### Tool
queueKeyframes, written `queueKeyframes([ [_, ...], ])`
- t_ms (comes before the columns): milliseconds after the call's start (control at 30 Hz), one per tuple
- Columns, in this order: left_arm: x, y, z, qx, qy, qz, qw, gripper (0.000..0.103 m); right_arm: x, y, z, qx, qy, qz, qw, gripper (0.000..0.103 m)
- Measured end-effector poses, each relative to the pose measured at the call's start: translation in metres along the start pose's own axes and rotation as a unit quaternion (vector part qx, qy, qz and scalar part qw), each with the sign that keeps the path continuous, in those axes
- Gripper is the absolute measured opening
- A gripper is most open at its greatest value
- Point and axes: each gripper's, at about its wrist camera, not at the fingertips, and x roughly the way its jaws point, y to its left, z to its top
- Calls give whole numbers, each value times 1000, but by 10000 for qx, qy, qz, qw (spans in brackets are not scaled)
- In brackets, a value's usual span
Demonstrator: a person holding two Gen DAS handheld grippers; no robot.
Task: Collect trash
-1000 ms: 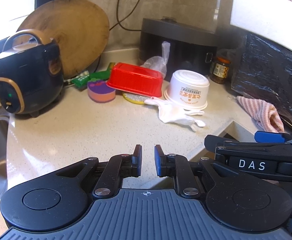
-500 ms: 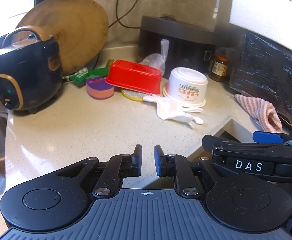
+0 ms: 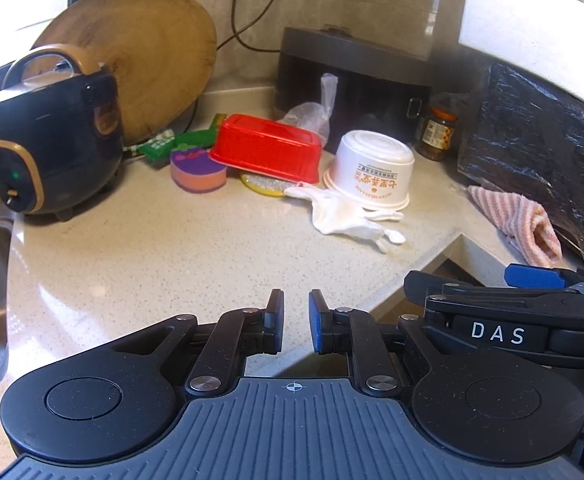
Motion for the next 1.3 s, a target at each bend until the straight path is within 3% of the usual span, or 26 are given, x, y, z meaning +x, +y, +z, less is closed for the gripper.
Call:
queueKeyframes([
  [400,8,3,5,-27,52,-41,10000,17,8,-4,2,55,39,-69,10000,103],
  [767,38,22,16,-166,241,-125,9995,17,40,-6,12,156,166,-134,9996,103],
  [867,53,39,24,-484,324,-463,9972,19,55,-6,16,101,25,-204,9997,103],
  [1000,73,68,32,-1064,484,-1092,9871,19,77,0,24,-345,-431,-216,9982,103],
  [1067,80,82,34,-1248,489,-1193,9838,19,93,5,30,-564,-508,-224,9969,103],
  [1133,85,93,35,-1291,478,-1153,9837,19,112,10,35,-693,-353,-162,9968,103],
  [1300,94,118,42,-1044,235,-580,9926,19,151,18,47,-574,155,-102,9982,103],
])
